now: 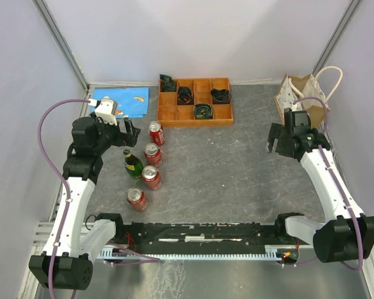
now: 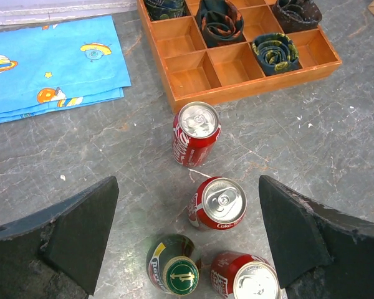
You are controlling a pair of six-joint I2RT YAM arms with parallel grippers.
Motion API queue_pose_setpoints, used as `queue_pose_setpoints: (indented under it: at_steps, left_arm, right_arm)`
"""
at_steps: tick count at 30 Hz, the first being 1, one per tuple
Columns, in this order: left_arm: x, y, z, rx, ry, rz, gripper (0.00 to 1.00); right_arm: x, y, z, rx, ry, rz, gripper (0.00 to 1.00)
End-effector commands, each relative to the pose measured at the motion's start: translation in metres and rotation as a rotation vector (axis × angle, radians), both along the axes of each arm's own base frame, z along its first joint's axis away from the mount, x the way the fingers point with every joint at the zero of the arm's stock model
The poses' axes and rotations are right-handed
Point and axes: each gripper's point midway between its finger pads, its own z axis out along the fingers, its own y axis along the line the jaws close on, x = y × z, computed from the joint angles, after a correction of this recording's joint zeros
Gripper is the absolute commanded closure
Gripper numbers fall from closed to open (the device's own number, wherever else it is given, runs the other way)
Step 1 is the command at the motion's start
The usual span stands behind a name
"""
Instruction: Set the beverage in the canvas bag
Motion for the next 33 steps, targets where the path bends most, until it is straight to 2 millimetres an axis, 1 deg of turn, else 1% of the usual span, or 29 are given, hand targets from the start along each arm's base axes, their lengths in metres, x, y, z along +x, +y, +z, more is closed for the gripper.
queue_pose_setpoints:
  at_steps: [1,4,7,8,9,10,12,15,18,21,23,25,28,30,33]
  left_arm:
    - [0.0,0.0,0.009,-0.023,-0.028,0.012,0.01]
    - [-0.001,-0.001,0.009,-0.022,-0.027,0.007,0.01]
    - [0.0,-0.002,0.008,-0.025,-0.025,0.006,0.01]
    - [0.0,-0.002,0.007,-0.028,-0.024,0.003,0.01]
    - [0.0,-0.003,0.006,-0.031,-0.024,0.001,0.01]
    - [0.0,-0.003,0.006,-0.035,-0.024,-0.001,0.01]
    - [0.0,-0.005,0.005,-0.042,-0.021,-0.003,0.0]
    - [0.0,-0.005,0.004,-0.044,-0.02,-0.003,0.01]
    - [-0.002,-0.004,0.003,-0.04,-0.02,-0.001,0.01]
    - [-0.004,-0.004,0.002,-0.037,-0.018,0.001,0.01]
    - [-0.007,-0.003,-0.001,-0.037,-0.014,0.004,0.01]
    - [-0.01,-0.002,-0.006,-0.036,-0.006,0.005,0.01]
    - [-0.015,-0.002,-0.017,-0.033,0.015,0.008,0.01]
    - [-0.018,-0.002,-0.022,-0.031,0.024,0.007,0.01]
    - [-0.02,-0.002,-0.026,-0.028,0.033,0.004,0.01]
  right_arm:
    - [0.017,0.009,0.04,0.003,-0.067,0.121,0.01]
    - [0.036,0.024,0.077,0.039,-0.128,0.22,0.01]
    - [0.068,0.026,0.109,0.018,-0.147,0.259,0.02]
    - [0.08,0.026,0.116,0.004,-0.144,0.267,0.03]
    - [0.093,0.024,0.125,-0.014,-0.148,0.271,0.04]
    - [0.109,0.022,0.146,-0.04,-0.183,0.27,0.04]
    - [0.136,0.012,0.164,-0.1,-0.198,0.247,0.04]
    - [0.173,-0.003,0.183,-0.182,-0.209,0.197,0.04]
    - [0.202,-0.025,0.188,-0.235,-0.236,0.111,0.04]
    - [0.22,-0.049,0.195,-0.315,-0.273,0.033,0.03]
    - [0.232,-0.058,0.197,-0.346,-0.306,0.022,0.01]
    - [0.243,-0.063,0.193,-0.376,-0.322,0.035,0.01]
    - [0.254,-0.071,0.181,-0.416,-0.294,0.047,0.01]
    - [0.257,-0.078,0.166,-0.427,-0.259,0.036,0.01]
    - [0.26,-0.085,0.14,-0.442,-0.193,0.037,0.01]
